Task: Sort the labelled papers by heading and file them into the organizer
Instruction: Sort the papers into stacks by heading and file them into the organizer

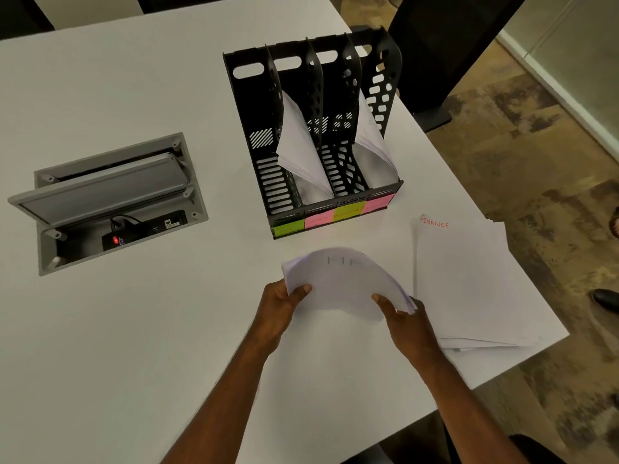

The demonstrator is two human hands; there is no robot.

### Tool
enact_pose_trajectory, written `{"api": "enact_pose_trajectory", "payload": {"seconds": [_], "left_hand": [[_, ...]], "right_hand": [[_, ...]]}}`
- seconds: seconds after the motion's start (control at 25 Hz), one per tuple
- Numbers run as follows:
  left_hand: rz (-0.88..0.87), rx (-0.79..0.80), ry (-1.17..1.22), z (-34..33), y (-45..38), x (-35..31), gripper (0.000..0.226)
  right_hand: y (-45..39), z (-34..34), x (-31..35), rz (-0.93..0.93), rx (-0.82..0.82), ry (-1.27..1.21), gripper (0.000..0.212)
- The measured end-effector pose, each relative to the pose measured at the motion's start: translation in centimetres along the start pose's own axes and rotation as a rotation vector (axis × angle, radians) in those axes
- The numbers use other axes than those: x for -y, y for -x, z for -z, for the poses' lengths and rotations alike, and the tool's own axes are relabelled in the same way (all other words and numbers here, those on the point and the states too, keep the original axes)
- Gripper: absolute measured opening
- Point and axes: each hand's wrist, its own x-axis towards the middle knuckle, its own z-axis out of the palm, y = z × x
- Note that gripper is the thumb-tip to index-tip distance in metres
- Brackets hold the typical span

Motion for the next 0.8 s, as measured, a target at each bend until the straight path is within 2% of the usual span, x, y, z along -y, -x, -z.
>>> {"api": "enact_pose_trajectory", "payload": {"seconds": [0.12,0.2,0.32,0.44,0.52,0.6,0.68,0.8], "left_hand": [[0.003,-0.148,0.069,1.4,-1.5,-0.6,0.018],[-0.068,-0.258,0.067,2.4,-2.9,-1.7,0.014],[-0.253,-0.392,-0.078,3.8,-4.8,-3.6,0.020],[-0.468,-0.370,-0.308,3.9,-6.4,-5.1,0.041],[-0.504,-0.348,-0.429,3.9,-7.5,-5.3,0.051],[-0.466,-0.296,-0.549,3.6,-8.1,-4.8,0.055],[-0.379,-0.237,-0.645,3.5,-8.4,-4.4,0.059],[-0.372,-0.213,-0.795,3.3,-8.6,-3.7,0.057]], "right_hand": [[-0.4,0.2,1.6,0.144,0.053,0.226,0.023],[-0.8,0.3,3.8,0.202,0.027,0.205,0.025],[-1.2,-0.2,9.2,0.231,-0.132,0.109,0.010],[-2.9,-1.2,15.5,0.298,-0.322,-0.026,0.031],[-4.6,-2.5,19.4,0.373,-0.406,-0.039,0.024],[-6.6,-3.7,22.1,0.431,-0.473,0.012,0.016],[-8.8,-5.7,23.9,0.510,-0.486,0.104,0.027],[-10.8,-9.5,24.6,0.560,-0.448,0.215,0.044]]}}
